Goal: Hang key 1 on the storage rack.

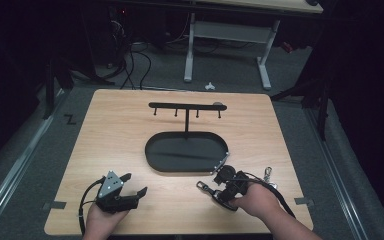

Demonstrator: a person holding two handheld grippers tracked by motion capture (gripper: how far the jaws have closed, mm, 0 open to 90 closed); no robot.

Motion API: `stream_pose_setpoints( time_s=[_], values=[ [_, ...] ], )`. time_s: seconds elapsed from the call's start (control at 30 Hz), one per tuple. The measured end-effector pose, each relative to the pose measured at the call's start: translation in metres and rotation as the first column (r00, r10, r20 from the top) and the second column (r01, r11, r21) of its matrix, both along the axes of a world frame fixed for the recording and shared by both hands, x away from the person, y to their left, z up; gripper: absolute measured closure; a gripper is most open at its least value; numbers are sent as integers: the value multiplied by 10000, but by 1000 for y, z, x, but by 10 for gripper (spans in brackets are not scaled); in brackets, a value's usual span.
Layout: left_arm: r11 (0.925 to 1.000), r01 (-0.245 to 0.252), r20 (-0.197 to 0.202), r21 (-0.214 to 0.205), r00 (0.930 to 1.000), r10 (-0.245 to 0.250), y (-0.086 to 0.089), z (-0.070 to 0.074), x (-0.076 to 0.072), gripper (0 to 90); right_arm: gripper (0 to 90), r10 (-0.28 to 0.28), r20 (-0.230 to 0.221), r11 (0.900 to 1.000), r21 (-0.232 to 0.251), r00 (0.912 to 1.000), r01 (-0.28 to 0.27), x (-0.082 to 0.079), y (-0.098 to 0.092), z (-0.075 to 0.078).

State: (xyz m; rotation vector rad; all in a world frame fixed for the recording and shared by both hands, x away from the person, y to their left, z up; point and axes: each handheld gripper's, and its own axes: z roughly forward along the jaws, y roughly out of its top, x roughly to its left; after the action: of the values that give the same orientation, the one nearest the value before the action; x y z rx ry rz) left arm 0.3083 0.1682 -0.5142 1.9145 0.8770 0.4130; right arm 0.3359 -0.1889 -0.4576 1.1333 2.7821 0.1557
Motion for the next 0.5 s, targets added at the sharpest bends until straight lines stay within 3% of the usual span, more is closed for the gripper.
stream_pose_setpoints(
  time_s=[0.3, 0.5],
  values=[
    [9997, 239, 442, 56, 9987, -241, -2, 1, -2, 255, 435, 253, -490, 9974, -660, 9985, -285, 10, 12, -9],
    [9998, 210, 603, 29, 9980, -211, -1, 1, -1, 257, 439, 414, -823, 9960, -758, 9957, -477, 17, 22, -14]
  ],
)
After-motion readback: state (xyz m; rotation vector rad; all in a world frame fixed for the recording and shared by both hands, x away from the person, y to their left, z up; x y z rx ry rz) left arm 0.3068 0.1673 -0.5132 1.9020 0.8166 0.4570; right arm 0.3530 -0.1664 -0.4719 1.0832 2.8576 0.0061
